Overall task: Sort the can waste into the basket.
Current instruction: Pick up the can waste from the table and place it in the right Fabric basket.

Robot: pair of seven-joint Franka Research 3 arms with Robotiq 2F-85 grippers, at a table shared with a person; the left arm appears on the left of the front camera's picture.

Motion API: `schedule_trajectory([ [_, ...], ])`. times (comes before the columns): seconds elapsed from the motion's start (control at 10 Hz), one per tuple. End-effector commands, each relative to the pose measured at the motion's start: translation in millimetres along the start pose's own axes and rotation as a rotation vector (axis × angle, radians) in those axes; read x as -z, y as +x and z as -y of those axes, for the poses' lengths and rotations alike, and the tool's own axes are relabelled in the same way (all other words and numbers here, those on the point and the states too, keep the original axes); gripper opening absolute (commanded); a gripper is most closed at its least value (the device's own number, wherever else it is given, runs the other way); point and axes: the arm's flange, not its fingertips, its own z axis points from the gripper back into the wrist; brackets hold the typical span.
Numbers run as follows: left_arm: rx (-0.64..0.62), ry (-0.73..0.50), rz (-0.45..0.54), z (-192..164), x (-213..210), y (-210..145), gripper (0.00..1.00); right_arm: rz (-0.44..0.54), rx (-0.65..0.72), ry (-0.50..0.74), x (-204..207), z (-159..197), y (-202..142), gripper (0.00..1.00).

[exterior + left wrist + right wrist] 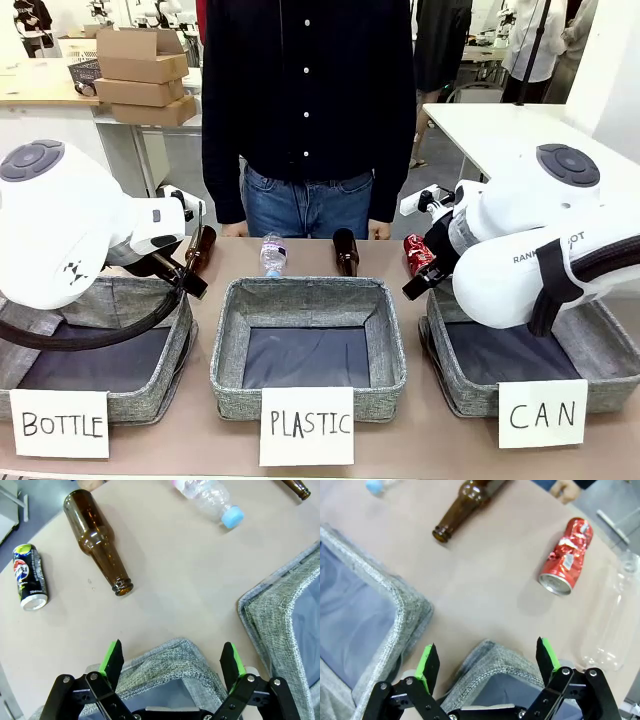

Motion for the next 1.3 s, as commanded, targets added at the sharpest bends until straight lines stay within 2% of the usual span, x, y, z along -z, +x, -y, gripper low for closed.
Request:
schedule_trajectory([
  [0.0,0.001,0.000,0.000,0,0,0,1.00,0.000,0.000,0.000,0,0,0,1.00],
  [0.3,0.001,0.000,0.000,0,0,0,1.00,0.000,0.000,0.000,0,0,0,1.00],
  [0.4,0.000,0.000,0.000,0,0,0,1.00,0.013,-0.055,0.046,-32,5,8,1.00],
  [0.5,-0.056,-0.003,-0.018,8,-55,13,1.00,0.068,0.006,0.059,-82,10,16,1.00],
  [0.6,-0.140,0.037,-0.049,16,-118,9,1.00,0.108,0.082,0.067,-142,13,15,1.00],
  [0.7,-0.127,0.012,0.006,24,-165,-7,1.00,0.122,0.089,0.106,-182,14,3,1.00],
  [0.8,-0.048,-0.148,-0.036,34,-193,-29,1.00,-0.028,-0.034,0.229,-199,12,-16,1.00],
  [0.9,0.021,-0.184,-0.164,40,-197,-53,1.00,-0.150,-0.141,0.290,-196,7,-33,1.00],
  [1.0,0.135,-0.234,-0.276,50,-188,-79,1.00,-0.265,-0.187,0.254,-181,3,-49,1.00],
  [1.1,0.115,-0.332,-0.208,48,-180,-85,1.00,-0.235,-0.149,0.237,-175,2,-52,1.00],
  [1.2,0.028,-0.193,-0.145,52,-209,-23,1.00,-0.110,-0.068,0.267,-200,-4,-35,1.00],
])
